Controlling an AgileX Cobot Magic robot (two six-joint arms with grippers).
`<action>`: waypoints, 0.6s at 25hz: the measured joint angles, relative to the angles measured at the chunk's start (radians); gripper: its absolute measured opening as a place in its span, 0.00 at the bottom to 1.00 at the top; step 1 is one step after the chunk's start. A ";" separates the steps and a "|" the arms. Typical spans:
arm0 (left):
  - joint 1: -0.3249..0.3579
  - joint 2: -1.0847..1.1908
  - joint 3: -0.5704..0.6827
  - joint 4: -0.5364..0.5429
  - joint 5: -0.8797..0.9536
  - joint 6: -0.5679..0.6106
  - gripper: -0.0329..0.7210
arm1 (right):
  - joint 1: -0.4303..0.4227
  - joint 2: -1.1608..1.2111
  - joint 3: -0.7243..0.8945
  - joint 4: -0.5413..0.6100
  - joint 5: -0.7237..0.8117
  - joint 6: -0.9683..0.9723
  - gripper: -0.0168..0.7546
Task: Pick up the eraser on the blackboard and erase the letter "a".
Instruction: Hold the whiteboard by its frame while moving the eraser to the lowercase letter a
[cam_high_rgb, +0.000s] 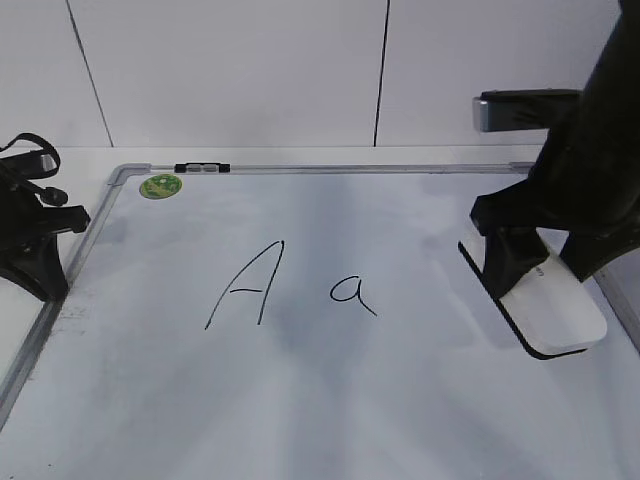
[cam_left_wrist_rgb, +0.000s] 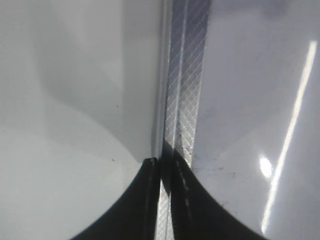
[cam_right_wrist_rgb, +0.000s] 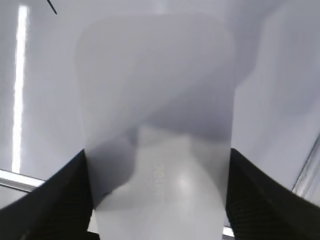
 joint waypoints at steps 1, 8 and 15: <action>0.000 0.000 0.000 0.000 0.000 0.000 0.10 | 0.000 0.021 -0.010 0.000 0.000 0.000 0.73; 0.000 0.000 0.000 0.000 0.000 0.000 0.10 | 0.007 0.152 -0.125 0.000 -0.002 -0.008 0.73; 0.000 0.000 0.000 0.000 0.000 0.000 0.10 | 0.100 0.262 -0.273 -0.036 -0.002 -0.010 0.73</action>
